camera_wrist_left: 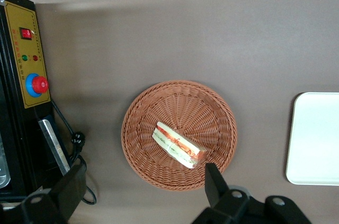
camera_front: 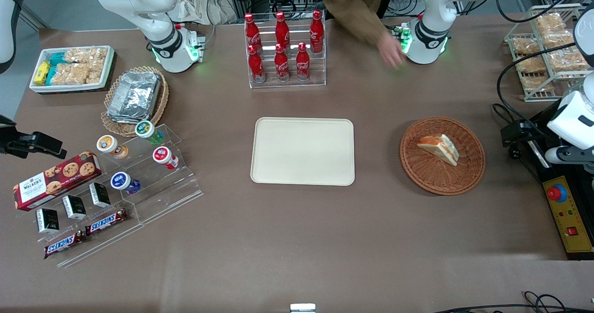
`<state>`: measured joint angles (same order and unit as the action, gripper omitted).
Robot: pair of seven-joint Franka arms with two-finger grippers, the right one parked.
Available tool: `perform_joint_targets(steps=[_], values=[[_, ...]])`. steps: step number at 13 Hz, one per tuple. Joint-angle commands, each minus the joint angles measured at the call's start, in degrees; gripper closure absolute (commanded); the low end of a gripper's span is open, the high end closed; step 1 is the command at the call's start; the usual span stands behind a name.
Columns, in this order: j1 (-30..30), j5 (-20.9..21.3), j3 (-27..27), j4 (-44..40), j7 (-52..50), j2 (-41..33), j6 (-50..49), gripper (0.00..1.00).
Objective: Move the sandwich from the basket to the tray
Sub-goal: 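Move the left gripper toward the sandwich in the wicker basket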
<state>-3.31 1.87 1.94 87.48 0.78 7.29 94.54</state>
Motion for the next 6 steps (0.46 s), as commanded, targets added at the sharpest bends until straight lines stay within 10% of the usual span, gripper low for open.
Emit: perform_joint_targets(steps=[1,6], values=[[-0.2,-0.7,0.3,-0.9,0.1,0.0,-1.3,0.00],[-0.5,-0.6,0.1,16.9,-6.0,-9.4,4.8,0.00]])
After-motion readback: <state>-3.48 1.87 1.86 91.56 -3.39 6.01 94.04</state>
